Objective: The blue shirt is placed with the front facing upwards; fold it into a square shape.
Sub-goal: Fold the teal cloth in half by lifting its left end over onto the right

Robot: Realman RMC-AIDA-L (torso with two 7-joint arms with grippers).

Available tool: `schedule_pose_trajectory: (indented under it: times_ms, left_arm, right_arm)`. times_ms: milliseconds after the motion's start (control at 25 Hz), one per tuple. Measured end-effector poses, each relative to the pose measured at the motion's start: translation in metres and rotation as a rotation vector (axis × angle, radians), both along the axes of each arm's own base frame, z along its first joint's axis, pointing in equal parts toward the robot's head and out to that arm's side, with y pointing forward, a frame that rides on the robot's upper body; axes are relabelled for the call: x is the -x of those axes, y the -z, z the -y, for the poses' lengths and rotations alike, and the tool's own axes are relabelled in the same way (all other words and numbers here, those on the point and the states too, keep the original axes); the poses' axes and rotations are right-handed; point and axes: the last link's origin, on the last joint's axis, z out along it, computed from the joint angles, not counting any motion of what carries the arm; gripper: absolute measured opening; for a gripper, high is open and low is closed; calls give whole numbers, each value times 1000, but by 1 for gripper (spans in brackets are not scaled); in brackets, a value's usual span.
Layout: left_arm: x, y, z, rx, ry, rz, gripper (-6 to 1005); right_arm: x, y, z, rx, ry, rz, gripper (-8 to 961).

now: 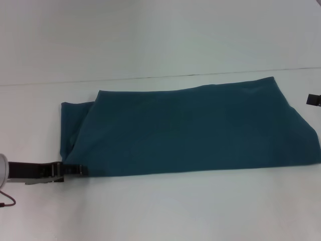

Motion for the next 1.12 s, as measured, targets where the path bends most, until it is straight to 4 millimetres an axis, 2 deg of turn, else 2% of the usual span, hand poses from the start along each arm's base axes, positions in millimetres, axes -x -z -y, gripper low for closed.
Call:
schedule_pose_trajectory:
  times_ms: [1120]
  left_arm:
    - [-16,6,-15,-7,61,-27,848]
  right_arm:
    - [1,-2,-2,-10,-8,3,915]
